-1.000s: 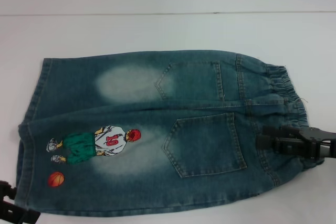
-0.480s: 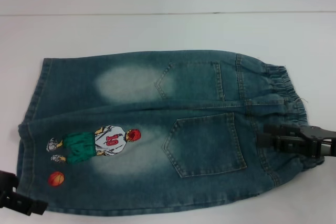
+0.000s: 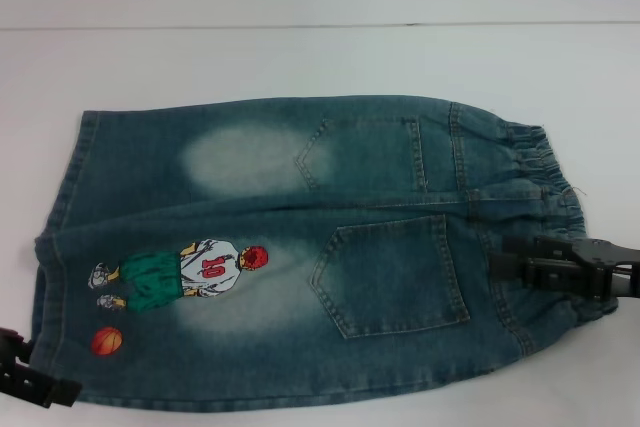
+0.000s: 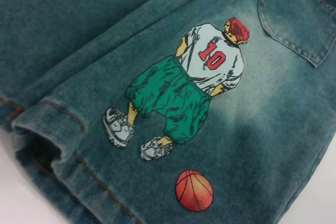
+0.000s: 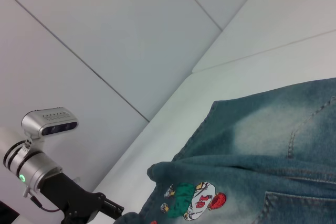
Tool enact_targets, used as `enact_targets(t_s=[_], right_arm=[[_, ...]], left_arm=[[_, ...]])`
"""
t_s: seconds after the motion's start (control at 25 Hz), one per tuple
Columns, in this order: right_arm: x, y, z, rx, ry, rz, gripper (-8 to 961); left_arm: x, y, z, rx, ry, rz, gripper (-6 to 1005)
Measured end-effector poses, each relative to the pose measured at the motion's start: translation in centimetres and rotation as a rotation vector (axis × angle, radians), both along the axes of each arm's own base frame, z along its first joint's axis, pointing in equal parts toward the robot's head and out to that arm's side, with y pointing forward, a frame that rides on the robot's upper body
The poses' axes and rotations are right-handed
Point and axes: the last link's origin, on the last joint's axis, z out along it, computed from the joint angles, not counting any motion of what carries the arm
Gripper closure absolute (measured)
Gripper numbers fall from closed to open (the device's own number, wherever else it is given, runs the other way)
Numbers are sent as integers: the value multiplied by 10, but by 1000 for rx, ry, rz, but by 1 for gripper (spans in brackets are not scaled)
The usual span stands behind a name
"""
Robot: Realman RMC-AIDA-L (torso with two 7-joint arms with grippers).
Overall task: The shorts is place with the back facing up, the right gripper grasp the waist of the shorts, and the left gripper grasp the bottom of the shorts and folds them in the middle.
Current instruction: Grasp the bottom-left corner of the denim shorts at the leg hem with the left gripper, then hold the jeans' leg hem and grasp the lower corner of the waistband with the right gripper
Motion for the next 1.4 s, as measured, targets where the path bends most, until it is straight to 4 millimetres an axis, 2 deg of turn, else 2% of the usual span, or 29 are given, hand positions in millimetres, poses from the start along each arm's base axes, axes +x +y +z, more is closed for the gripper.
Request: enact_targets(t_s=[0.28,0.48,0.92,1.4], right_arm=[[0,0,0,6,1,-1,41],[0,0,1,9,4,-3,41],[0,0,0,8,6,-3,41],[0,0,1,14,14,-3,42]], left_arm=[[-1,-1,2,0,0,4,83],[-3,-2,2,4,4,9,217],[-4,-3,2,9,8,15,340],[-4,-1,-1,6,14,25,789]])
